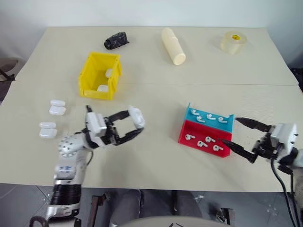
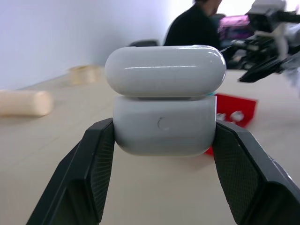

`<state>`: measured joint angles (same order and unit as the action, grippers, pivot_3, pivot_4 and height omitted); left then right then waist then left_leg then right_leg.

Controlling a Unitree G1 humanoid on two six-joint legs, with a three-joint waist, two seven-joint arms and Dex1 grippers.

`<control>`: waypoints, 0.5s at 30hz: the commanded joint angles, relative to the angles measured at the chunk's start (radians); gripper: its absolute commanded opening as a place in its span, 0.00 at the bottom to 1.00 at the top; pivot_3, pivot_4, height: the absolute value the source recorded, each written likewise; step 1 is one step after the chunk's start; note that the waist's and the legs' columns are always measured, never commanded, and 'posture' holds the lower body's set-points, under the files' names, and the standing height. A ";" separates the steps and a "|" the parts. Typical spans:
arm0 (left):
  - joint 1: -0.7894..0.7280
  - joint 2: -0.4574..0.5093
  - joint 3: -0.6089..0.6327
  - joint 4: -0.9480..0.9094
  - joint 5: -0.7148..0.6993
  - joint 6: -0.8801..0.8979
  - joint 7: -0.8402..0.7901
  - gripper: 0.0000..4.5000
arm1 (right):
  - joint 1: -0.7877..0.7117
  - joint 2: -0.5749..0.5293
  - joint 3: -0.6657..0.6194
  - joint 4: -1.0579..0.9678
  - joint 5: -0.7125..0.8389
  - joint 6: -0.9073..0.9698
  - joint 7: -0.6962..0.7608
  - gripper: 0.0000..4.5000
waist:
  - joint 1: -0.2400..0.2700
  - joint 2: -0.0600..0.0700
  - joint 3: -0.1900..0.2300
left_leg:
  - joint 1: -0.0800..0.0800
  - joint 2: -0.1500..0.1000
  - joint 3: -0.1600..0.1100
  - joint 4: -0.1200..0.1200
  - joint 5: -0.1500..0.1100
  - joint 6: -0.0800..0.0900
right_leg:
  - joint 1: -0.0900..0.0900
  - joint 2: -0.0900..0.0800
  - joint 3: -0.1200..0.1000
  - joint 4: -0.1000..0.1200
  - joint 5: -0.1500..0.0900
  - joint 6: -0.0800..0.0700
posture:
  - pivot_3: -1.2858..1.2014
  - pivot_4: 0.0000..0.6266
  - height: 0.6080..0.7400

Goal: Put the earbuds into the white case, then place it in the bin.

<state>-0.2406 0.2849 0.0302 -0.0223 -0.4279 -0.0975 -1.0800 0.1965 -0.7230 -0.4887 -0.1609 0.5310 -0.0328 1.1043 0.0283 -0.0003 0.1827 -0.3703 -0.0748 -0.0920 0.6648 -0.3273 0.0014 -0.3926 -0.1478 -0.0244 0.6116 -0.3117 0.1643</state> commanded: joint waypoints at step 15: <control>-0.030 -0.132 -0.186 0.031 -0.069 -0.140 -0.196 0.61 | 0.440 -0.060 -0.326 -0.229 0.019 0.162 -0.014 1.00 | -0.002 0.000 0.000 | 0.002 0.002 0.006 0.001 -0.001 0.002 | 0.000 0.002 0.006 0.000 0.001 0.001 | 0.52 0.24 1.00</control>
<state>-0.2788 0.1590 -0.1456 0.0437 -0.4771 -0.2131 -1.2707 0.6369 -0.7627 -0.8006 -0.3411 0.5463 0.1025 1.0998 0.0261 -0.0001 0.1826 -0.3681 -0.0728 -0.0865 0.6654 -0.3285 0.0036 -0.3925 -0.1462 -0.0184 0.6112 -0.3109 0.1658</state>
